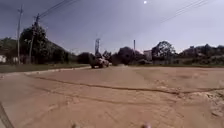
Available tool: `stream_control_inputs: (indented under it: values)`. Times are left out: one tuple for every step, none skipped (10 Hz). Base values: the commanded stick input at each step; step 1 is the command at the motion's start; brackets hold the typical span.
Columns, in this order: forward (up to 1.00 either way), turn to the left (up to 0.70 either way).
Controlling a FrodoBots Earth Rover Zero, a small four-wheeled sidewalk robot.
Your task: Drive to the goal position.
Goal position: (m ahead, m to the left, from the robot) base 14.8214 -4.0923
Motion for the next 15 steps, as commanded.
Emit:
stream_control_inputs:
  values:
    - [0.30,0.00]
    - [0.30,0.00]
    - [0.30,0.00]
    - [0.30,0.00]
    - [0.30,0.00]
    - [0.30,0.00]
    - [0.30,0.00]
    - [0.30,0.00]
    - [0.30,0.00]
    - [0.30,0.00]
    - [0.30,0.00]
    - [0.30,0.00]
    - [0.30,0.00]
    - [0.30,0.00]
    - [0.30,0.00]
